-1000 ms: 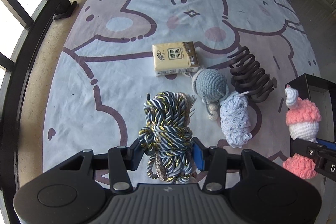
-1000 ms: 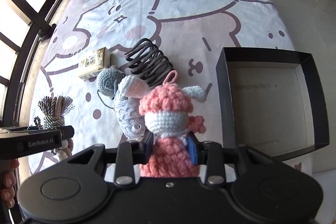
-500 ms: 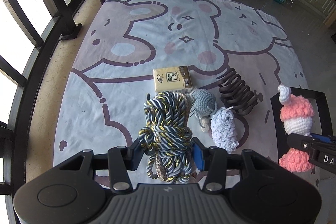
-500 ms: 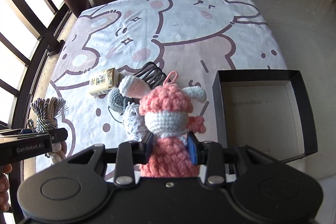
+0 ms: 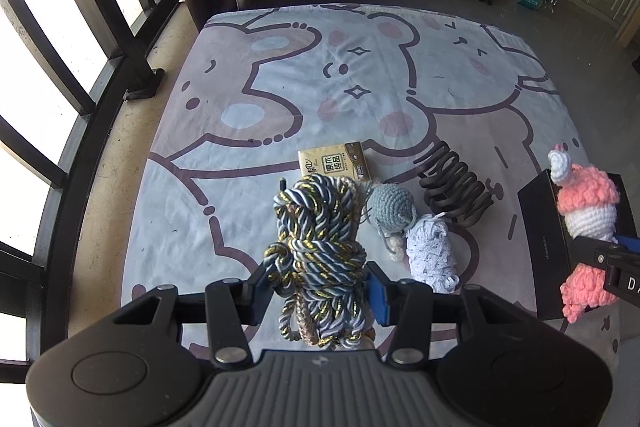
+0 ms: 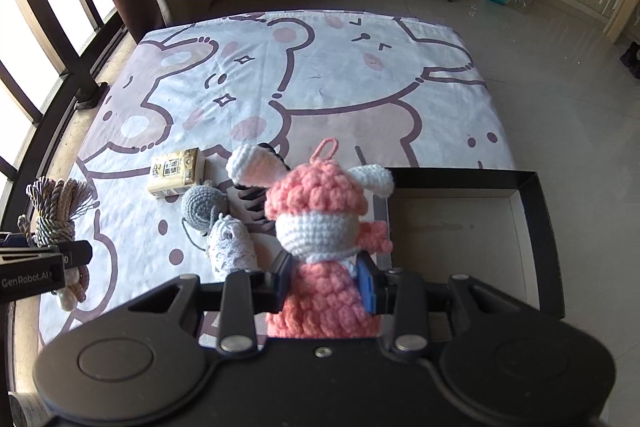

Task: Organize objects
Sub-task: 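Lift the pink bunny and rope and carry both over the black box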

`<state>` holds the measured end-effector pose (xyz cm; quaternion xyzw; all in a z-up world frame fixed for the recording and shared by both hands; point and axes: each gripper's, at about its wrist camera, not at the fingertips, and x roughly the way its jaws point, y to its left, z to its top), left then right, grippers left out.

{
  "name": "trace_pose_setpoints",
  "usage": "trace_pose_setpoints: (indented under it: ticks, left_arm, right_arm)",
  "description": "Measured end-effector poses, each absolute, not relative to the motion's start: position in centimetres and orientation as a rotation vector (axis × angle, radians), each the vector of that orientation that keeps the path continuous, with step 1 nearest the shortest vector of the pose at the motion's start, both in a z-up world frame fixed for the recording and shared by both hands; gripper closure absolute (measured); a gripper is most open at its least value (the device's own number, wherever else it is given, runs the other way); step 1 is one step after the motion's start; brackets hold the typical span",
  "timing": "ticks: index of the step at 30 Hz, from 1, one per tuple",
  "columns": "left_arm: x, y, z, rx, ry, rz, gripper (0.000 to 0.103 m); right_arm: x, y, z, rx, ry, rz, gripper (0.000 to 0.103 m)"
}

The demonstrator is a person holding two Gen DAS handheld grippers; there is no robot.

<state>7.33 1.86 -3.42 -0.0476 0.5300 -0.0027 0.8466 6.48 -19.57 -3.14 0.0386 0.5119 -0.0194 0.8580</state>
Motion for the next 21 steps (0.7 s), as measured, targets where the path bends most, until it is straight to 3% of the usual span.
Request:
trace_pose_setpoints:
  ticks: [21]
  left_arm:
    - [7.28,0.98,-2.72,-0.134,1.096,0.006,0.054]
  right_arm:
    - [5.96,-20.15,-2.46,0.082,1.057,-0.039,0.067]
